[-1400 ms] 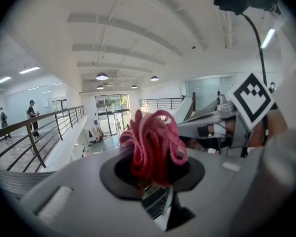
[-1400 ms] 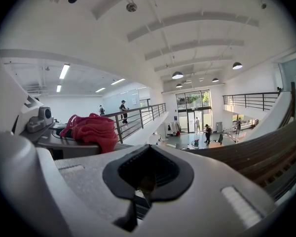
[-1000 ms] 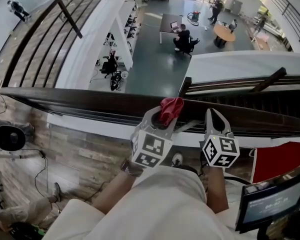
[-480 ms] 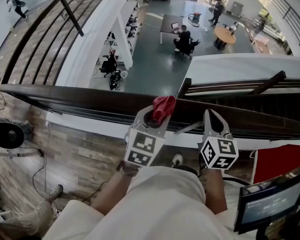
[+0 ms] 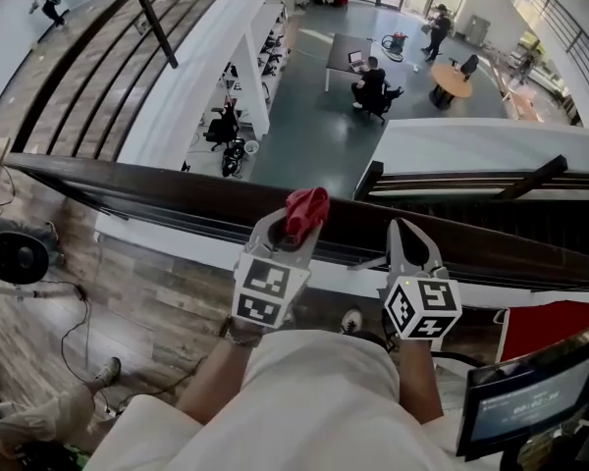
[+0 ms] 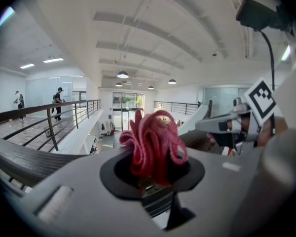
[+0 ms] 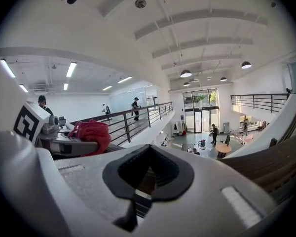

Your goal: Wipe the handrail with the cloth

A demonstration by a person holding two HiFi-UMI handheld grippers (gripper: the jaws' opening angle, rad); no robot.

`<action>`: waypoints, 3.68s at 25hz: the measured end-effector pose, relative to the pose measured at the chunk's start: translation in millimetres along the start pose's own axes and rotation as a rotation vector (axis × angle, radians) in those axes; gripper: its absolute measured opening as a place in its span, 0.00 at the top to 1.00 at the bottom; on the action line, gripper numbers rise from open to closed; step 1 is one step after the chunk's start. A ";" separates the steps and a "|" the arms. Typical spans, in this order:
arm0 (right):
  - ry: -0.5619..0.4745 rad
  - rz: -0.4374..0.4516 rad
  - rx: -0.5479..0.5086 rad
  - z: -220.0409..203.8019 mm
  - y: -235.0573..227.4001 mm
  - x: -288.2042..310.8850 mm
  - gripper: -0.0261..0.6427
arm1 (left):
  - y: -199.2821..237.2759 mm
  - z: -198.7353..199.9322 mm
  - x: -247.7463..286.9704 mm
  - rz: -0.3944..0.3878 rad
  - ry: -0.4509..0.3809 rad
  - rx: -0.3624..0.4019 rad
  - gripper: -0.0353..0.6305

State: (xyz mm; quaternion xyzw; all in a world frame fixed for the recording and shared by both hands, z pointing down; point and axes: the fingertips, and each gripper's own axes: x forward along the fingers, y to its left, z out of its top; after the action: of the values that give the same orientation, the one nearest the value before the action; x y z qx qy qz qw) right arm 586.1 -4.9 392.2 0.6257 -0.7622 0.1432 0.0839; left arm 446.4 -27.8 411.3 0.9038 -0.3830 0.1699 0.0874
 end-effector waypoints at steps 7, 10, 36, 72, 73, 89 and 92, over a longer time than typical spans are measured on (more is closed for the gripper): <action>0.001 0.035 -0.011 -3.3 15.0 14.8 0.96 | 37.7 -12.3 -11.8 0.069 -0.005 -0.050 0.77; 0.001 0.035 -0.011 -3.2 13.3 13.1 0.96 | 41.9 -14.7 -13.1 0.090 -0.006 -0.052 0.77; 0.007 -0.012 0.024 -12.8 -36.1 -6.7 0.96 | -64.0 4.2 38.0 -0.122 0.004 0.003 0.77; 0.029 -0.135 0.074 -33.4 -65.8 -41.0 0.96 | -160.0 -47.0 55.6 -0.331 0.087 0.150 0.77; 0.030 -0.135 0.074 -33.9 -65.5 -41.4 0.96 | -158.5 -48.3 55.9 -0.324 0.087 0.151 0.77; 0.040 -0.124 0.042 -30.2 -50.5 -36.2 0.96 | -122.1 -59.0 50.8 -0.233 0.084 0.115 0.77; 0.041 -0.112 0.035 -29.1 -43.7 -34.3 0.96 | -115.5 -60.4 46.5 -0.219 0.084 0.107 0.77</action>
State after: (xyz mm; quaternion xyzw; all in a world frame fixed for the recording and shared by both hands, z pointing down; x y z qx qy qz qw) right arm 634.4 28.8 414.2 0.6656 -0.7216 0.1644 0.0965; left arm 545.5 38.7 481.5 0.9356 -0.2685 0.2175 0.0730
